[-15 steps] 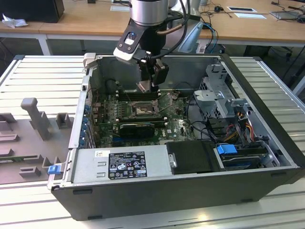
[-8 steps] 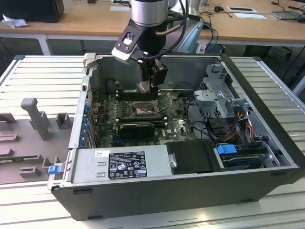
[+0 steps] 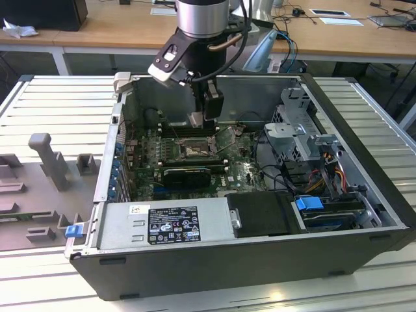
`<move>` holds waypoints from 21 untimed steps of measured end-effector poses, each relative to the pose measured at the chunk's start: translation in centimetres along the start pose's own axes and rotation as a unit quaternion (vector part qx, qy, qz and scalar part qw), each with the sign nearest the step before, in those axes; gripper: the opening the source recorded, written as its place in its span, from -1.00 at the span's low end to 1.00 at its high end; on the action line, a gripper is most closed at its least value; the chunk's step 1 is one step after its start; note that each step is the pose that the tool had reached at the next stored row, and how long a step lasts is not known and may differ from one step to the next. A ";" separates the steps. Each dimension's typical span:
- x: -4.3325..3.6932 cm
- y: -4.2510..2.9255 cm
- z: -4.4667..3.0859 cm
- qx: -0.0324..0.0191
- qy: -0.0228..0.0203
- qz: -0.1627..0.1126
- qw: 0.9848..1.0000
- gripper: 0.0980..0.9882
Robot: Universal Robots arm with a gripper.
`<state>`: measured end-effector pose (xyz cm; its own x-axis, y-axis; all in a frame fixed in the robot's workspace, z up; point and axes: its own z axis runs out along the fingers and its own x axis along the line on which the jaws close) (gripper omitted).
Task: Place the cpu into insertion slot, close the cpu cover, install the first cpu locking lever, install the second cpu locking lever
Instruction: 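Place the cpu into insertion slot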
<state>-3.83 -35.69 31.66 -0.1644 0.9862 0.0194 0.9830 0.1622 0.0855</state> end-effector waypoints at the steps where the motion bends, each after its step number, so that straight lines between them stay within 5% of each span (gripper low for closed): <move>1: 0.00 0.00 0.07 0.000 -0.001 0.011 1.000 -0.02; 5: -0.01 -0.03 0.35 -0.001 -0.003 0.035 0.999 -0.02; 21: -0.02 -0.25 2.27 -0.001 -0.004 0.042 0.999 -0.02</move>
<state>-3.89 -35.68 29.37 -0.0803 0.9966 0.0193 0.9933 0.0784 0.0853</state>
